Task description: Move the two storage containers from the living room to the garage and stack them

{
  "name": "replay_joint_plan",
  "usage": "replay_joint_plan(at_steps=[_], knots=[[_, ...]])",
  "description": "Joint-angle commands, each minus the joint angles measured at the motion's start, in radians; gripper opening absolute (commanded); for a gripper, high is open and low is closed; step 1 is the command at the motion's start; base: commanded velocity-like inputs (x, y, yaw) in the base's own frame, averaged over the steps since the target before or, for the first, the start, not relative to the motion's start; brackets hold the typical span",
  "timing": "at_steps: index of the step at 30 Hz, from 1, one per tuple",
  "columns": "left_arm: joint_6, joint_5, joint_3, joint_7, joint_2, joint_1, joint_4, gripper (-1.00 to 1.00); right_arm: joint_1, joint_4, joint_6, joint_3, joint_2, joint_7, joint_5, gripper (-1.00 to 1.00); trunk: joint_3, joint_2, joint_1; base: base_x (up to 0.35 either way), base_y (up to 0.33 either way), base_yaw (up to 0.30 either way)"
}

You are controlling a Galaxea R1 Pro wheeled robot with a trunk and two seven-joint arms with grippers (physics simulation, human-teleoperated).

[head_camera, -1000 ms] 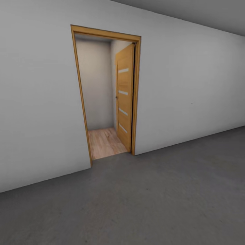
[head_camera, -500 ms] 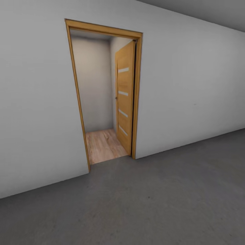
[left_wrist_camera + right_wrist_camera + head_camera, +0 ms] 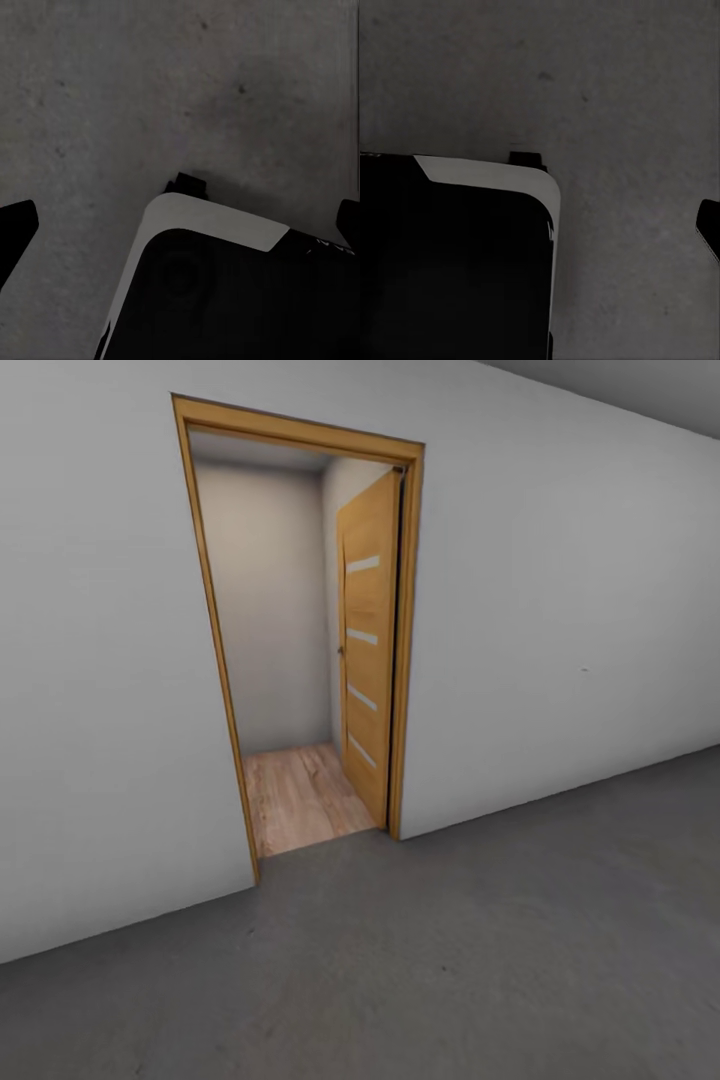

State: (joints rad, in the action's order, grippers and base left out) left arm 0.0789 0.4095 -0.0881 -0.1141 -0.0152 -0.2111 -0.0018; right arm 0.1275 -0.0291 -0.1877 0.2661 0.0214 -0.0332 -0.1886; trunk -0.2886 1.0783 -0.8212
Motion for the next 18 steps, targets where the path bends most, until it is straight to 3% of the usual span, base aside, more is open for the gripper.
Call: replay_joint_plan(at_steps=[1, 18], knots=[[0.002, 0.008, -0.009, -0.002, 0.000, -0.001, 0.000, 1.00, 0.001, -0.003, -0.006, 0.009, 0.000, -0.001, -0.009, 1.00, -0.001, 0.001, -0.001, 0.321, 0.000, 0.000], [0.002, 0.008, -0.009, -0.002, 0.000, -0.001, 0.000, 1.00, 0.001, -0.003, -0.007, 0.010, 0.000, -0.001, -0.006, 1.00, -0.001, 0.001, -0.001, 0.321, 0.000, 0.000]])
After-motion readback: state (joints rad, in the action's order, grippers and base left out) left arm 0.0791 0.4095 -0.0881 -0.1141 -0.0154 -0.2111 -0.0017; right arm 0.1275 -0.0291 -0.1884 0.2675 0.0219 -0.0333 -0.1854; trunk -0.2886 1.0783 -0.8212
